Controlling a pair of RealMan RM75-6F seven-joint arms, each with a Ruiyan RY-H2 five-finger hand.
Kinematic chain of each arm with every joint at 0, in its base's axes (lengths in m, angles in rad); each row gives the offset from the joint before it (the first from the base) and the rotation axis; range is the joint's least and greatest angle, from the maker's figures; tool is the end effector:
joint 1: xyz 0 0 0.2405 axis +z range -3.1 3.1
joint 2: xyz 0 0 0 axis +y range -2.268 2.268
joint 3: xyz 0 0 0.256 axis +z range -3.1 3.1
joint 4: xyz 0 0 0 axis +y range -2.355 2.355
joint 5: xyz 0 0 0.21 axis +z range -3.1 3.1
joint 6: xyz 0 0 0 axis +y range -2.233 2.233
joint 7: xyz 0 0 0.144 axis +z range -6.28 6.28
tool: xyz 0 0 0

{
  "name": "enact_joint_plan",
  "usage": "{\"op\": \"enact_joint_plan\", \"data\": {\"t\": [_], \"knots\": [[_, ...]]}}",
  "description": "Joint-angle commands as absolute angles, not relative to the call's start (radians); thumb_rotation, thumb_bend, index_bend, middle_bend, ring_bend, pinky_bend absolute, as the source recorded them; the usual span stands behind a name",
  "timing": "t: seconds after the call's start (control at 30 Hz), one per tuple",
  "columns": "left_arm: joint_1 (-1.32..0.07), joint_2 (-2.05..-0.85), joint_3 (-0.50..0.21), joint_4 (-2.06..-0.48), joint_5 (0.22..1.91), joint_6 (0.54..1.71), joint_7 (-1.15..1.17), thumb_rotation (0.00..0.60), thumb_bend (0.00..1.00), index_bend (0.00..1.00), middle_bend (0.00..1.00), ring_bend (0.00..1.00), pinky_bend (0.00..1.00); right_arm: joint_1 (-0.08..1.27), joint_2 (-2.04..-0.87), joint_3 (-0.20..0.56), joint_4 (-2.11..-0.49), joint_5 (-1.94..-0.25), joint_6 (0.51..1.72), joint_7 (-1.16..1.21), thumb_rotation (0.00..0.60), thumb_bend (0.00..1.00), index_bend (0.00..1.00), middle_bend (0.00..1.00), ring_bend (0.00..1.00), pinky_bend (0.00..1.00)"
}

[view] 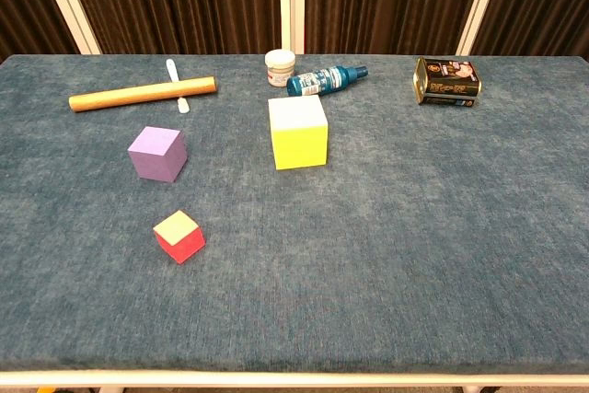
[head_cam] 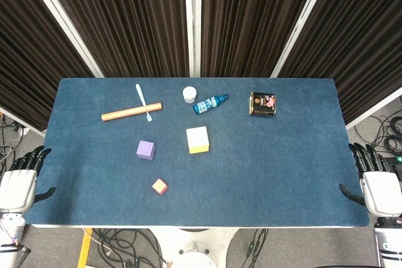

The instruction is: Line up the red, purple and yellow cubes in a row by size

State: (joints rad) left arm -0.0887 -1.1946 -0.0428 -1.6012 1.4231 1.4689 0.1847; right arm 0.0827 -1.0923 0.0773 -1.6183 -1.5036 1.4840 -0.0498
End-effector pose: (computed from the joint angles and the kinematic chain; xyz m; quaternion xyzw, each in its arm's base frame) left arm -0.3171 0.1800 0.1362 -0.6013 -0.3766 -0.3322 0.6215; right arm -0.3092 -0.1861 0.1707 0.6021 -0.3588 0.3780 0.6049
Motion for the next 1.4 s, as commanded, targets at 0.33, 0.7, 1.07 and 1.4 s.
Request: {"op": "enact_joint_plan", "data": {"t": [0.33,0.7,1.07,1.4], "knots": [[-0.087,-1.197,-0.045,-1.607,1.433,1.47,0.145,0.6,0.06,0.18,0.22,0.19,0.25,0.096,-1.088,0.082,-1.615,-1.52,1.486,-0.039,0.6,0.08,0.0,0.05,0.02,0.15],[-0.241,-1.218,-0.137,-1.557,1.443,1.329,0.005,0.6,0.06,0.25,0.31,0.25,0.29,0.076,-1.063,0.105,-1.601,-1.511,1.542,-0.027,0.6,0.08,0.0,0.05,0.02,0.15],[-0.501,-1.328,-0.187,-1.413,1.299,0.913,-0.016,0.6,0.06,0.3,0.65,0.72,0.89,0.087,-1.048,0.114,-1.602,-1.511,1.535,-0.025,0.6,0.08,0.0,0.06,0.02,0.15],[-0.63,-1.47,-0.198,-1.282,1.183,0.733,-0.006,0.6,0.06,0.3,0.81,0.86,1.0,0.085,-1.049,0.109,-1.593,-1.499,1.525,-0.018,0.6,0.08,0.0,0.06,0.02,0.15]]}}
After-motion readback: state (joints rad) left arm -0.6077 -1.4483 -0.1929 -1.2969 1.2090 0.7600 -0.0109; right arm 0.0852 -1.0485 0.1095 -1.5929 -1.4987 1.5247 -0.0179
